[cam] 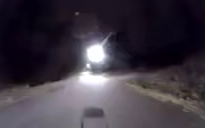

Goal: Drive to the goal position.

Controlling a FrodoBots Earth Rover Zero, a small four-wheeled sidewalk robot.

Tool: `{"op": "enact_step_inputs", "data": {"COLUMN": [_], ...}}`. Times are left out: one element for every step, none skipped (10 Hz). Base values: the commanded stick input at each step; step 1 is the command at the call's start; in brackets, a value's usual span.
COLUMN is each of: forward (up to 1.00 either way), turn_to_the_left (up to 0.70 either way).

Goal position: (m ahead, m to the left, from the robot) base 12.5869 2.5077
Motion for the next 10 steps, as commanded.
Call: {"op": "enact_step_inputs", "data": {"forward": [0.70,0.70,0.70,0.70,0.70,0.70,0.70,0.70,0.70,0.70], "turn_to_the_left": [0.13,0.08,0.03,0.03,0.03,0.03,0.03,0.03,0.03,0.04]}}
